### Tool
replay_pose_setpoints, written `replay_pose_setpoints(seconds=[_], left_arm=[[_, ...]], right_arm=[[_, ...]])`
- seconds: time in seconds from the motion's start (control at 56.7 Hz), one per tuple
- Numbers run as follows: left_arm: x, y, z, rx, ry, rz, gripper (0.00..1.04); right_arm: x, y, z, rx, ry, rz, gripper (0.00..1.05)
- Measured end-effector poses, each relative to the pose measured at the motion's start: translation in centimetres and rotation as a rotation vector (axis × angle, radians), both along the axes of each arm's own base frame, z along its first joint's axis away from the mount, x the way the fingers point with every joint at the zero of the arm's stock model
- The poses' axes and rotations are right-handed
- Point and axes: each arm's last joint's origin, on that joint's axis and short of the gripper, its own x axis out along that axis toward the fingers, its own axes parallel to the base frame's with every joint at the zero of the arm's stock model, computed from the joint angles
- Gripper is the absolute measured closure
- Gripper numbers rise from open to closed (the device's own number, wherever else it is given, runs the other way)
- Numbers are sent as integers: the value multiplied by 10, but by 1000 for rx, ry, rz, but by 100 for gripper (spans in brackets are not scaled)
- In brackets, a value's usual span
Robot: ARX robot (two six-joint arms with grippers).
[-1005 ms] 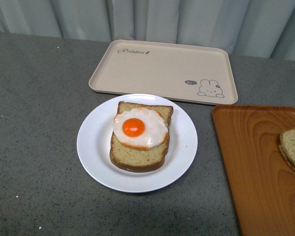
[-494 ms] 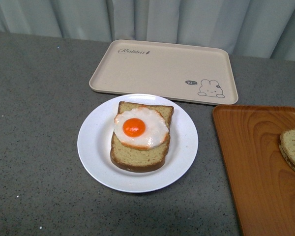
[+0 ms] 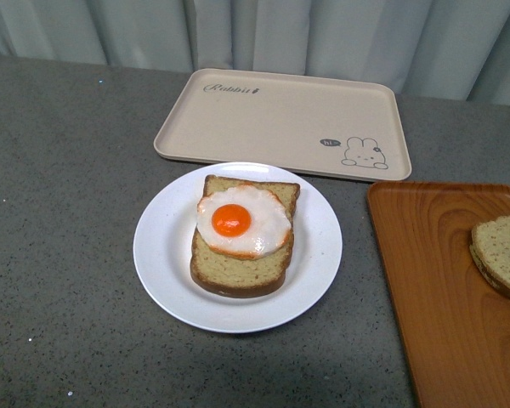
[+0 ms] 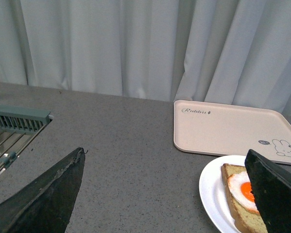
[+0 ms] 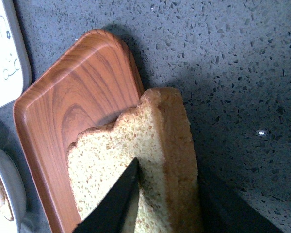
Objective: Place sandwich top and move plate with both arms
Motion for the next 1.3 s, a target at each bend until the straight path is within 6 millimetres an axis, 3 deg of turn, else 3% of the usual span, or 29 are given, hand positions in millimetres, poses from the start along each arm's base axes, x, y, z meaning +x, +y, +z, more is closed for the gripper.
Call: replay_pose_setpoints(seconds=[0.106,0.194,0.476,0.617,0.741,0.829,0.935,1.128,1.305], left_arm=[[0,0,0,0,0,0,6],[0,0,0,0,0,0,6],[0,0,0,0,0,0,6],[0,0,0,0,0,0,6],[0,0,0,0,0,0,6],[0,0,0,0,0,0,6],[0,0,0,0,0,0,6],[0,0,0,0,0,0,6],[0,0,0,0,0,0,6]], right_arm=[[1,5,11,-10,-31,14,95],[-1,14,23,-8,-65,38,102],[9,69,84,91,-276,162,102],[9,104,98,157,-326,227,102],[9,141,89,191,-301,283,102],[11,183,78,229,-270,348,102],[12,217,74,258,-259,405,102],[16,260,55,280,-218,460,102],[23,280,24,263,-146,460,102]])
